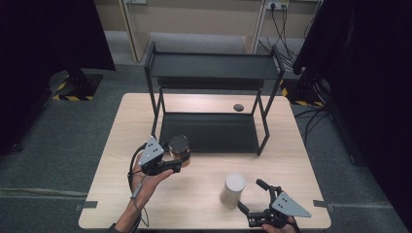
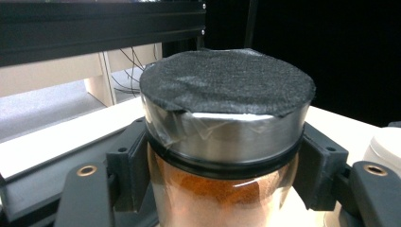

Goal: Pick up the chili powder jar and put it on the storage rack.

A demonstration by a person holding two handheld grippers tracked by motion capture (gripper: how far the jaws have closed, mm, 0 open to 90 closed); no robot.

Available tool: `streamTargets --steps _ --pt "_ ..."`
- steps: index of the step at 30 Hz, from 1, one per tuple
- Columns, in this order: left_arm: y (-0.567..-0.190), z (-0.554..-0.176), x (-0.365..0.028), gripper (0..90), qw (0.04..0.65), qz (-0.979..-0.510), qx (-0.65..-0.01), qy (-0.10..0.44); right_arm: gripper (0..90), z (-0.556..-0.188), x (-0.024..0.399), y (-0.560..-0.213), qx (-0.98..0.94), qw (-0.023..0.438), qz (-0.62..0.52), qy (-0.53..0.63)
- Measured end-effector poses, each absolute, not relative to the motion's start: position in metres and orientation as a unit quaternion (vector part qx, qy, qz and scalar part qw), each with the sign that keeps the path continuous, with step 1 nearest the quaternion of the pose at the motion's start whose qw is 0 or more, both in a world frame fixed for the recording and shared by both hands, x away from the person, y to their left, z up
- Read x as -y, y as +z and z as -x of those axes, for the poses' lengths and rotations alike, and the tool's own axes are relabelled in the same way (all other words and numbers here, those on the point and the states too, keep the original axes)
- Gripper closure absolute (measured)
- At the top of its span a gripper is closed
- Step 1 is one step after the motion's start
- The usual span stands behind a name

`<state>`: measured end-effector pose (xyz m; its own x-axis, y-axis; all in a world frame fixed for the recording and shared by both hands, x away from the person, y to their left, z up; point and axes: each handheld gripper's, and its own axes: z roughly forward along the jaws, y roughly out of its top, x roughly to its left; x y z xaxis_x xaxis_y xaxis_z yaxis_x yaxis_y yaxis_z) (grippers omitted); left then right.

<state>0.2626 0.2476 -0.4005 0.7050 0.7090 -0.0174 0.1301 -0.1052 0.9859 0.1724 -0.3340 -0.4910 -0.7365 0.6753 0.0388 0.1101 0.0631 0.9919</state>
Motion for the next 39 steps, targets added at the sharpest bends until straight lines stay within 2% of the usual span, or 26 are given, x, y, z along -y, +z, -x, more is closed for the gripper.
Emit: streamTargets --steps 15,39 --pt "-0.355 -0.281 -0.238 31.9 0.6 -0.712 -0.277 0.237 0.3 -0.172 0.334 -0.491 -0.692 0.227 -0.282 0.625" --pt "-0.294 -0.307 -0.232 31.9 0.593 -0.717 -0.278 0.238 0.3 -0.172 0.334 -0.491 -0.691 0.225 -0.282 0.626"
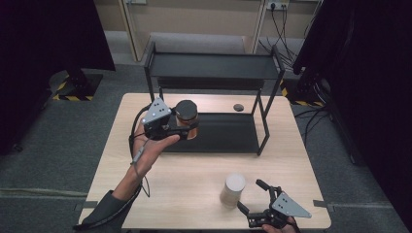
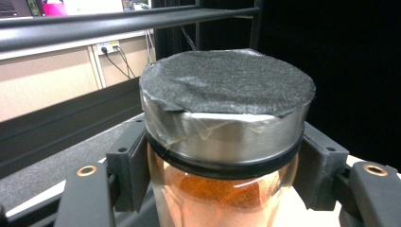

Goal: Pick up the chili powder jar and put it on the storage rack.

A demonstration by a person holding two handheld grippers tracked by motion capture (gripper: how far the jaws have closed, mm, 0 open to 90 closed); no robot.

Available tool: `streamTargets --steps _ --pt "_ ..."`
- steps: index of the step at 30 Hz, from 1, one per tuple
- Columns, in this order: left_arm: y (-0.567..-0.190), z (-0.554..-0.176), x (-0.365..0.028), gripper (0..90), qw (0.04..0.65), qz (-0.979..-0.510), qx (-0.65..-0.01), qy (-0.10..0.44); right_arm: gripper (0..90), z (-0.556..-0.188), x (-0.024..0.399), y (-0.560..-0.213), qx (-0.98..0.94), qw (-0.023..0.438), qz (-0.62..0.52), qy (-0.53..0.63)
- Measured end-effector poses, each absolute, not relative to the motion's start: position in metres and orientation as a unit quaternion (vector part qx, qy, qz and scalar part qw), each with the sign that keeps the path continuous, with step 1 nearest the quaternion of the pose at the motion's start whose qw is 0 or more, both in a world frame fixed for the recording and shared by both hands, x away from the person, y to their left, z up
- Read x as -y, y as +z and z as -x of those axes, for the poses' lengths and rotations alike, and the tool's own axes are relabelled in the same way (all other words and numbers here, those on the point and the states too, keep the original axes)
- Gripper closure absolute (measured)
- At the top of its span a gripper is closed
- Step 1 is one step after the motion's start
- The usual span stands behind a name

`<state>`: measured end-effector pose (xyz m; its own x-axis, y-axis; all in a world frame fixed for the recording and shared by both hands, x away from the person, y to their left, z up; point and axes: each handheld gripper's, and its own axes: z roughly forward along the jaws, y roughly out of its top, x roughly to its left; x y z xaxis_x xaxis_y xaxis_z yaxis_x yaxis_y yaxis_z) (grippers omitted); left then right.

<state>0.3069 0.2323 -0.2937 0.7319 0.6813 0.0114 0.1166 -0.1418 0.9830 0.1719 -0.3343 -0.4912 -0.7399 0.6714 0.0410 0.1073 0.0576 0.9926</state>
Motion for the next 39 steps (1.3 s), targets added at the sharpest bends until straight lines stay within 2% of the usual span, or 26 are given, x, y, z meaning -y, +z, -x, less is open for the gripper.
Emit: streamTargets --steps 39 --pt "-0.203 -0.34 -0.223 31.9 0.571 -0.718 -0.301 0.262 0.3 -0.173 0.335 -0.492 -0.692 0.22 -0.279 0.628"
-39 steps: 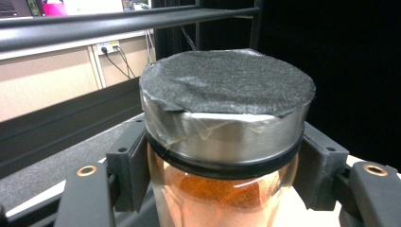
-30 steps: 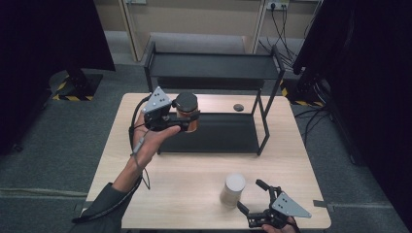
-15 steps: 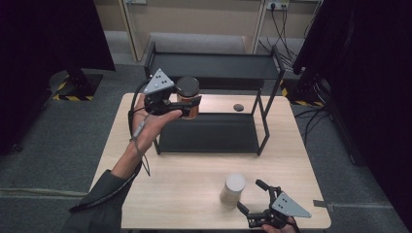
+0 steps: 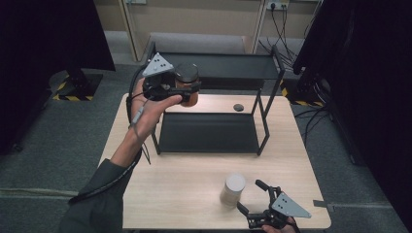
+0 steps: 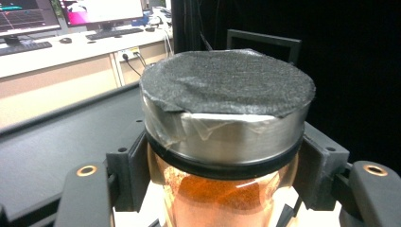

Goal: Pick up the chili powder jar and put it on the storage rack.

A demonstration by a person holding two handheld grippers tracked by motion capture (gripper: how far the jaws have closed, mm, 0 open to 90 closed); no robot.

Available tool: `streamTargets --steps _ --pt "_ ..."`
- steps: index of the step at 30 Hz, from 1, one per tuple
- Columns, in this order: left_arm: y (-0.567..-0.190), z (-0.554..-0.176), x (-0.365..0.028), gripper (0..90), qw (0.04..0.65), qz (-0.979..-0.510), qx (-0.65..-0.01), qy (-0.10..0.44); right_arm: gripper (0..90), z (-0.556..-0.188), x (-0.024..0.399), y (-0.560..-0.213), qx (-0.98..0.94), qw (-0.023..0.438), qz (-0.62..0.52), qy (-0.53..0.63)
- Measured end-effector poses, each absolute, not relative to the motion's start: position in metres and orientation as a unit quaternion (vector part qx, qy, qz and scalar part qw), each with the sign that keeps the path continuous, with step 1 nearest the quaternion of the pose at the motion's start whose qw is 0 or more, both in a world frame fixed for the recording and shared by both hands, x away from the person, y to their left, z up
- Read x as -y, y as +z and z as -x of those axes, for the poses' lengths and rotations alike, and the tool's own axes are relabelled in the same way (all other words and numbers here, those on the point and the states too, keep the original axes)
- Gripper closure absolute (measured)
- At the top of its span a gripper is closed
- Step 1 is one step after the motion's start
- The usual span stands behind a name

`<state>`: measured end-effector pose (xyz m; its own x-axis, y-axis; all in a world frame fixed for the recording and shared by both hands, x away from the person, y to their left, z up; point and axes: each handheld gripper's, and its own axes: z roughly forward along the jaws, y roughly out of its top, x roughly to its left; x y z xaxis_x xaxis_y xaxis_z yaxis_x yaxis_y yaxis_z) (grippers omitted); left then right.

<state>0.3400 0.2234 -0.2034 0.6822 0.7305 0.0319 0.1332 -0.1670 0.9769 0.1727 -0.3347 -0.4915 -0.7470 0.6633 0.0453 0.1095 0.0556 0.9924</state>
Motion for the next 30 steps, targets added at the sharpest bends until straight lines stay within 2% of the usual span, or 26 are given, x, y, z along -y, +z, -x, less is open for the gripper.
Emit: streamTargets --steps 30 --pt "-0.169 -0.369 -0.21 31.9 0.545 -0.699 -0.35 0.303 0.3 -0.173 0.335 -0.492 -0.693 0.219 -0.277 0.628"
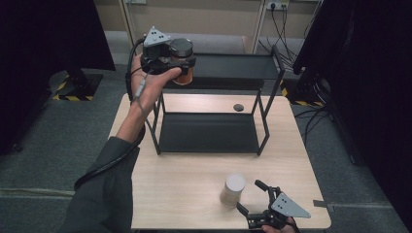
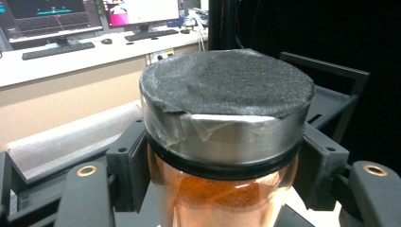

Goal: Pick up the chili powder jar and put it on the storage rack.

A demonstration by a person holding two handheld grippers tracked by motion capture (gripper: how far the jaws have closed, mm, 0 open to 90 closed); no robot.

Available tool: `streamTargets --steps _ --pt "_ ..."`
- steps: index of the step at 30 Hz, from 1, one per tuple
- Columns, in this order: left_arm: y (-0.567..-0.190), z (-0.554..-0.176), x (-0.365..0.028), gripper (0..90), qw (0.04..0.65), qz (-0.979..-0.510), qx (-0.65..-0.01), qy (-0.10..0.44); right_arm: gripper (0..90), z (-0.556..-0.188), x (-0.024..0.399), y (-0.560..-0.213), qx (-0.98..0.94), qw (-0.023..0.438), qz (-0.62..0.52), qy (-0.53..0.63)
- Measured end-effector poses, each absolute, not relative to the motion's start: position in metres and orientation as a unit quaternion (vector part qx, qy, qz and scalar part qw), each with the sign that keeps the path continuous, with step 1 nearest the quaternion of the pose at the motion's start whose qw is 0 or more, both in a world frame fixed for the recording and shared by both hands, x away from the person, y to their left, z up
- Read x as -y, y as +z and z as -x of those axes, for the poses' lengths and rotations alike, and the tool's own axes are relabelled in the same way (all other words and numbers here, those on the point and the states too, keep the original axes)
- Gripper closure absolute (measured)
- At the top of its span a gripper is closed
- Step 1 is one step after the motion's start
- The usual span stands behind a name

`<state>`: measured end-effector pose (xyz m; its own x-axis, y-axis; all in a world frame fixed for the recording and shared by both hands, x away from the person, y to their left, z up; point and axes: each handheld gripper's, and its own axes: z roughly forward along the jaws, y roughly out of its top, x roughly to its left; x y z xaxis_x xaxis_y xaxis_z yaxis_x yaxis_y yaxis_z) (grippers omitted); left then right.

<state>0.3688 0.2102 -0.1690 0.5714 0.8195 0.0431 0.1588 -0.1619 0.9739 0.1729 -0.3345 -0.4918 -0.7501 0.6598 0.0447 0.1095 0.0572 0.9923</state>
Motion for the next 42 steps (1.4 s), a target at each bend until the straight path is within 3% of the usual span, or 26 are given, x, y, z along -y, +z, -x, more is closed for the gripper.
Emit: streamTargets --steps 22,42 --pt "-0.175 -0.397 -0.192 31.9 0.546 -0.662 -0.396 0.326 0.3 -0.173 0.335 -0.492 -0.694 0.215 -0.276 0.63" --pt "-0.186 -0.41 -0.176 31.9 0.535 -0.657 -0.412 0.336 0.3 -0.174 0.335 -0.492 -0.694 0.213 -0.273 0.631"
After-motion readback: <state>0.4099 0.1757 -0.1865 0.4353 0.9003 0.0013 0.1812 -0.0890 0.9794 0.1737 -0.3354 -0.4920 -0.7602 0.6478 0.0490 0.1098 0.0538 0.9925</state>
